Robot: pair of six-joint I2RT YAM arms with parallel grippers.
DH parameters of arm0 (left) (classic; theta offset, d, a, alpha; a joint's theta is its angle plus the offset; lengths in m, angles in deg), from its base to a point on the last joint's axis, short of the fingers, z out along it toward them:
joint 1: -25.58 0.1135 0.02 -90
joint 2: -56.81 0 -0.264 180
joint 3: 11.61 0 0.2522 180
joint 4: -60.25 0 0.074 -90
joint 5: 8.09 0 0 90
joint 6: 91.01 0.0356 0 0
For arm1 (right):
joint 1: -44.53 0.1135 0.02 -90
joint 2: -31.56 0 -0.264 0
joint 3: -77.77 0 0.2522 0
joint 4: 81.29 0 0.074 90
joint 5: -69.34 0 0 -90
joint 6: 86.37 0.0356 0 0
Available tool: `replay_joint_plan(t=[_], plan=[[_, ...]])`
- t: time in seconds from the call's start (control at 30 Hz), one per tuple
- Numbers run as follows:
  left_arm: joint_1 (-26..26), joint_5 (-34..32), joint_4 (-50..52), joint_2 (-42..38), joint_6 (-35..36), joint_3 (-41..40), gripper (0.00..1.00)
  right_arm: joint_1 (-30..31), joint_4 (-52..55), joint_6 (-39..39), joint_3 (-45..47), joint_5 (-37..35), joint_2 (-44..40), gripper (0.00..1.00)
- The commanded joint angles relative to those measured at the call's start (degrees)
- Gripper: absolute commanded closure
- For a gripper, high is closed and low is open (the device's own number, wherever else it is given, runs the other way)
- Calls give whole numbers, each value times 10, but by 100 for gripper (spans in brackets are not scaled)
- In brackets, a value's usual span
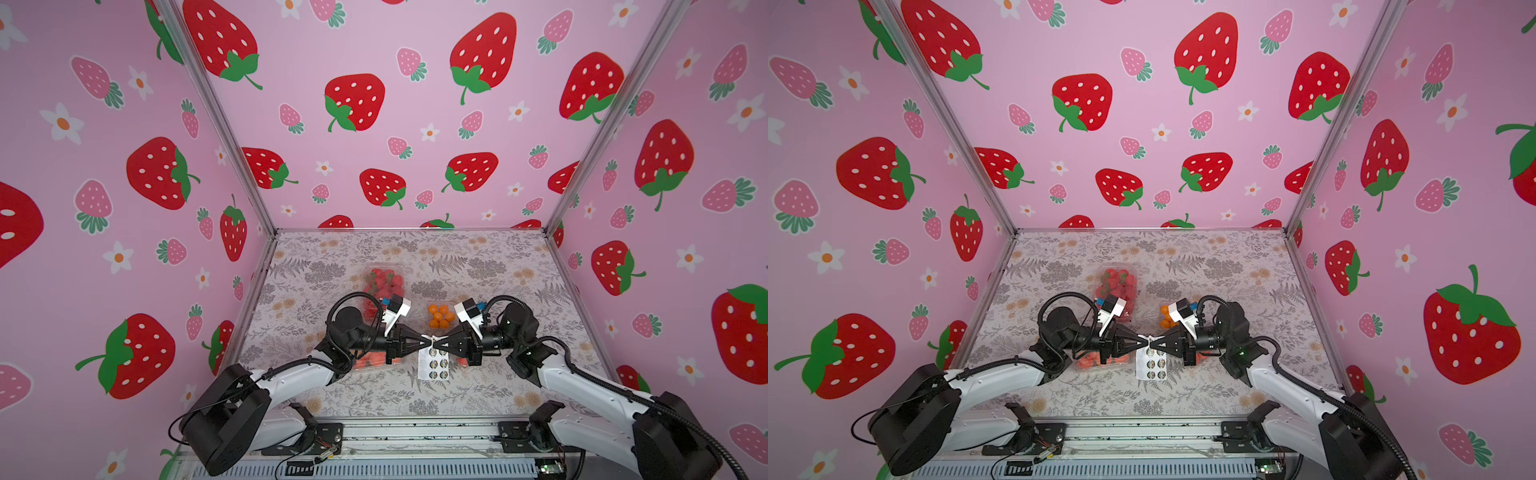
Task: Label fruit boxes
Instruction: Adjust the label sticker.
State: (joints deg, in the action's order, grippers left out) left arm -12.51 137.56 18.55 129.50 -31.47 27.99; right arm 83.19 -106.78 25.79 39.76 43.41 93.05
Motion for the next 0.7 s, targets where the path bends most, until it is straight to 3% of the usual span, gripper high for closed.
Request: replay_joint_plan(t=[0.0, 0.57, 0.67], plan=[[9, -55, 3, -1, 7, -5, 100, 16, -8, -17, -9, 53, -20, 100], [9, -62, 10, -9, 11, -13, 100, 12, 16, -26, -16, 28, -19, 100], [7, -61, 9, -5, 12, -12, 95, 12, 19, -25, -18, 26, -20, 100]])
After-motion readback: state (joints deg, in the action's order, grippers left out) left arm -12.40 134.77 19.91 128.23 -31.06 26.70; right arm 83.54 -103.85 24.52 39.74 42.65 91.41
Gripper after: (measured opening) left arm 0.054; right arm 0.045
